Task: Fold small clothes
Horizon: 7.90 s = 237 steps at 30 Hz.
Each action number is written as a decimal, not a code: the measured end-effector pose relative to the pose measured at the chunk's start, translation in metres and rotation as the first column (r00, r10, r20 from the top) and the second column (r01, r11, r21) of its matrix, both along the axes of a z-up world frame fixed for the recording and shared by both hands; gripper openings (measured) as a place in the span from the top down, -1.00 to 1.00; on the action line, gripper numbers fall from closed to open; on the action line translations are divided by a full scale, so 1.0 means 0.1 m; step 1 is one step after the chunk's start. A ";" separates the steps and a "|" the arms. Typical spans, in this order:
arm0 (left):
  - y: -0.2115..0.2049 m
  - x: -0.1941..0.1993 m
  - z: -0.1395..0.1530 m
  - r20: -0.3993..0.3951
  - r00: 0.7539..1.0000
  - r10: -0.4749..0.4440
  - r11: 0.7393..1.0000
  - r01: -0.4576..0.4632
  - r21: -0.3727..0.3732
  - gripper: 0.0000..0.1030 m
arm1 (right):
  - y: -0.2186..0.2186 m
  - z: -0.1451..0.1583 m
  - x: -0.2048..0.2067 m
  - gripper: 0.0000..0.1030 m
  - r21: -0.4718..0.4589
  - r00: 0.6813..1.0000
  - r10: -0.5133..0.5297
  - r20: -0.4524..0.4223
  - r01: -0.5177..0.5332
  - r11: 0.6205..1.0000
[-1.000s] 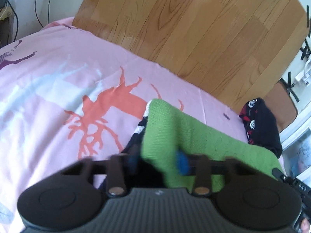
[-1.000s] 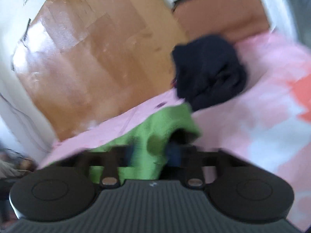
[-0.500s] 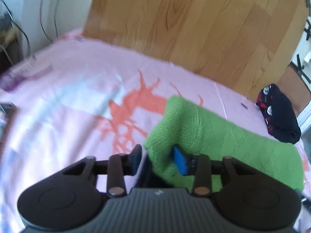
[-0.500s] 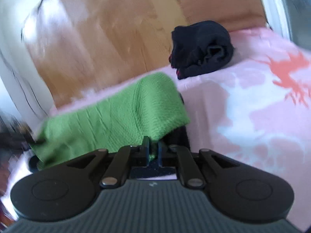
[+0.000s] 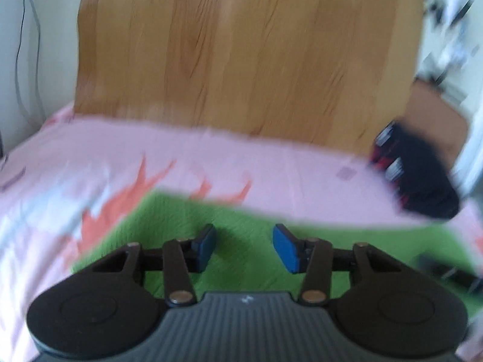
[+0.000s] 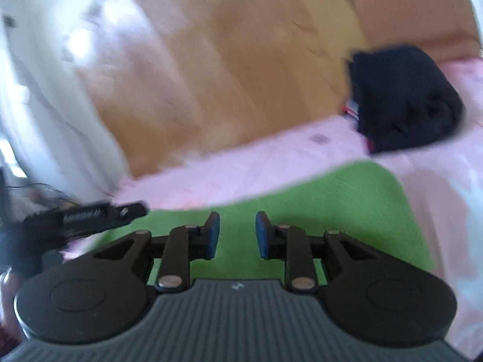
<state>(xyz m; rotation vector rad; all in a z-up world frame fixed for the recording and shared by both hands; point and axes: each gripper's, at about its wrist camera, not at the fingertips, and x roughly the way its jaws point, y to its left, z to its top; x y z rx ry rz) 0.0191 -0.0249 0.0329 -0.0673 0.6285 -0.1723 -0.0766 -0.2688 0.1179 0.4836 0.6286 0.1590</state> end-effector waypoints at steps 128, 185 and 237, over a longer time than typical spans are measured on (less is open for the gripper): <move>0.40 -0.01 -0.23 0.047 0.976 0.211 0.972 -0.215 0.098 -0.95 | -1.01 -0.56 -0.26 -0.28 0.369 0.979 -0.104 -0.177 0.164 0.915; 1.31 -0.47 0.06 0.251 0.956 0.153 0.898 -0.028 -0.439 -0.93 | 1.12 0.33 0.47 0.18 0.061 0.704 0.705 0.085 -0.710 0.702; 0.91 0.05 -0.13 -0.207 0.972 -0.113 0.971 0.064 -0.229 -1.00 | 0.61 -0.34 0.74 -0.85 0.278 0.903 0.429 -0.027 -0.405 0.871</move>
